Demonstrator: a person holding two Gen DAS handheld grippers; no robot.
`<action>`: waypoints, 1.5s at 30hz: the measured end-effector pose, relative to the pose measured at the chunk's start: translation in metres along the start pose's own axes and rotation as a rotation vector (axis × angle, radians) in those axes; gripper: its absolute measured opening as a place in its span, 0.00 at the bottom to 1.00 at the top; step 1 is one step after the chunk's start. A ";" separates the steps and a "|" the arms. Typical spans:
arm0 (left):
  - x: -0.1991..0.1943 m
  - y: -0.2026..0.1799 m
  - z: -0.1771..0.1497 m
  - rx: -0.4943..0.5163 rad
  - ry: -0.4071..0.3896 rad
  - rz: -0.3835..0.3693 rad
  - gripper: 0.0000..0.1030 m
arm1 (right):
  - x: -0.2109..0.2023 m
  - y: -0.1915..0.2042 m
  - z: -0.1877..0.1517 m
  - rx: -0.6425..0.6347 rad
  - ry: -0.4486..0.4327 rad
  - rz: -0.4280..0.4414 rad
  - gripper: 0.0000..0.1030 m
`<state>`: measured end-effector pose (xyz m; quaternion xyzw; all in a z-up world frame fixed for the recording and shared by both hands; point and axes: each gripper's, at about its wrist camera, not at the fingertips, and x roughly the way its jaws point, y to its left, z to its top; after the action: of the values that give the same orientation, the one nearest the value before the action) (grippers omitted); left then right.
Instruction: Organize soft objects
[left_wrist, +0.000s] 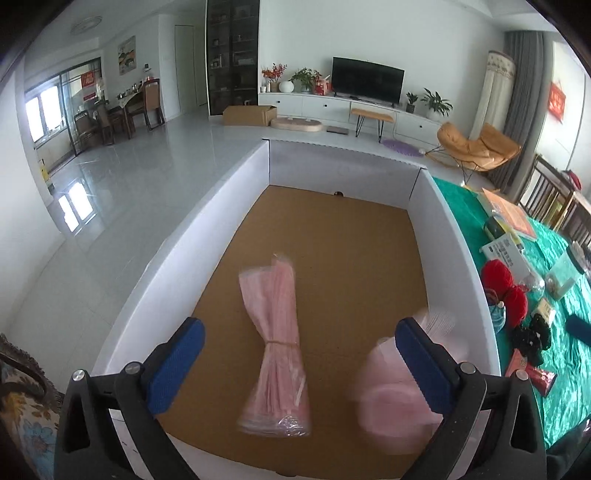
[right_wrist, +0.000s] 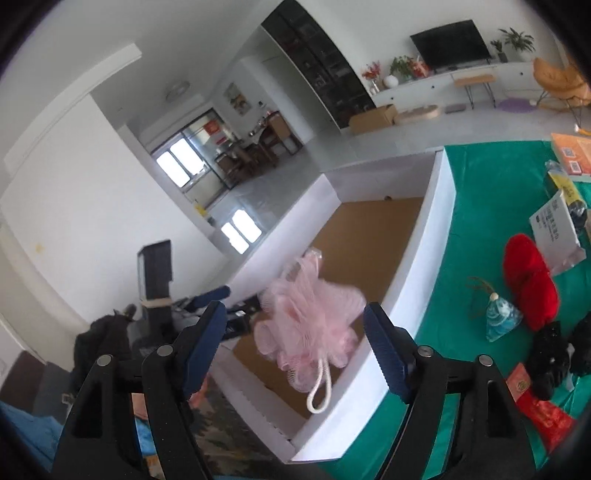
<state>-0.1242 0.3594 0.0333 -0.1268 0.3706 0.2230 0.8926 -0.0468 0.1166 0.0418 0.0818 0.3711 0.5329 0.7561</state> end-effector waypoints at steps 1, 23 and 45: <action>0.001 -0.001 0.000 -0.009 -0.006 -0.012 0.99 | -0.003 -0.009 -0.007 -0.021 0.000 -0.054 0.77; 0.051 -0.294 -0.103 0.519 0.148 -0.397 0.99 | -0.151 -0.236 -0.110 0.381 -0.137 -0.959 0.77; 0.100 -0.295 -0.102 0.485 0.149 -0.340 1.00 | -0.133 -0.240 -0.118 0.368 -0.040 -1.078 0.83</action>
<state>0.0218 0.0939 -0.0917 0.0140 0.4512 -0.0344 0.8917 0.0351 -0.1310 -0.1035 0.0213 0.4328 -0.0036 0.9012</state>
